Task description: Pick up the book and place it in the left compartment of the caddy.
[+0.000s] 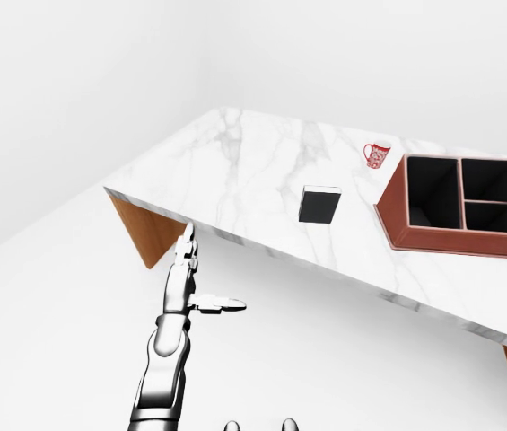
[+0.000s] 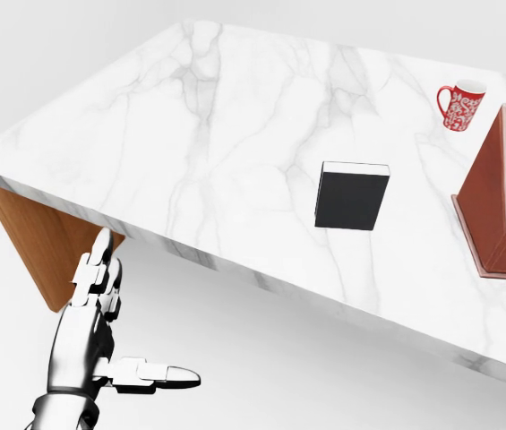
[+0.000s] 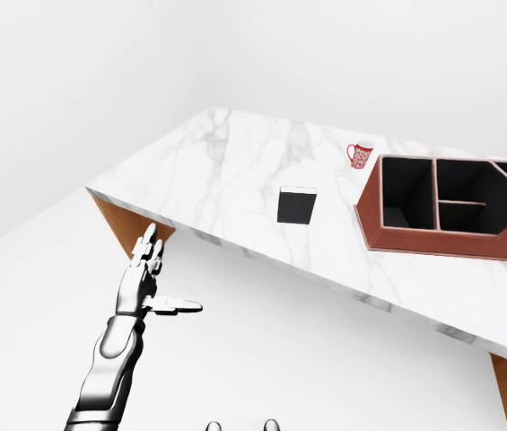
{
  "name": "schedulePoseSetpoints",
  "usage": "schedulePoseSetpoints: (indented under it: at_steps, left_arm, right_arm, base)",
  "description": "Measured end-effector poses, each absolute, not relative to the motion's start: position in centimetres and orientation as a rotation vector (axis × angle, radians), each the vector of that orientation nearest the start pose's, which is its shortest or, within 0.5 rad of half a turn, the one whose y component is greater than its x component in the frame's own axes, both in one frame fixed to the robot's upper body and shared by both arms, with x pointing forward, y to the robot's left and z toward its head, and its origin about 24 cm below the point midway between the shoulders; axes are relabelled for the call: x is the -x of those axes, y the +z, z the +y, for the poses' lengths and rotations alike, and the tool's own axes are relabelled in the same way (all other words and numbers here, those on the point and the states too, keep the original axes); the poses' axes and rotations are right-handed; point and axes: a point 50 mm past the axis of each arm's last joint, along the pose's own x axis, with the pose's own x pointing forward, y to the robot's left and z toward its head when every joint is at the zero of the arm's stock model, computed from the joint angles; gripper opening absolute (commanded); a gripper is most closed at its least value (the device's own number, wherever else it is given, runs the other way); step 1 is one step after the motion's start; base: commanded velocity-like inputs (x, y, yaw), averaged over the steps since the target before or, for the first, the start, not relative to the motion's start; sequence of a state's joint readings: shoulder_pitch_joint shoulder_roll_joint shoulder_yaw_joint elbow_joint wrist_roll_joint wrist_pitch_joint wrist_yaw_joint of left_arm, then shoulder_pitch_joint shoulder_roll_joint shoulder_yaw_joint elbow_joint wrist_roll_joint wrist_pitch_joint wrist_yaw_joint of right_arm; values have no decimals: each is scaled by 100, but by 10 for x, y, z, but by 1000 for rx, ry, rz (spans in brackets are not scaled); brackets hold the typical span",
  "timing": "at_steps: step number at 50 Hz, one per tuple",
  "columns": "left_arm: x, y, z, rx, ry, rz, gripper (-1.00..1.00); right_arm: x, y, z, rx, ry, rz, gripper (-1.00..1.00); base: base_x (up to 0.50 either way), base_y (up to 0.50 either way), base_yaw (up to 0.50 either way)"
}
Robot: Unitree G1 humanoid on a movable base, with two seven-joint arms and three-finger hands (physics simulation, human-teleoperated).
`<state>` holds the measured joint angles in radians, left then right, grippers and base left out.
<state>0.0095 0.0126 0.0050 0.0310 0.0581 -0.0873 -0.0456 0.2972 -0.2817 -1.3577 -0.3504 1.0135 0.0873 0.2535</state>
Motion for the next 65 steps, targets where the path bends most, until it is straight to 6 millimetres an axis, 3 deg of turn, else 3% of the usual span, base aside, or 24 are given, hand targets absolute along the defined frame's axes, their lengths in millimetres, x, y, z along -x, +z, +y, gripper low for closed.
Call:
schedulePoseSetpoints:
  at_steps: [65]
  left_arm:
    - [-250, 40, 151, -79, -39, -43, 100]
  right_arm:
    - [-24, 187, -397, -129, -739, -742, 100]
  base:
    - [9, -20, 0]
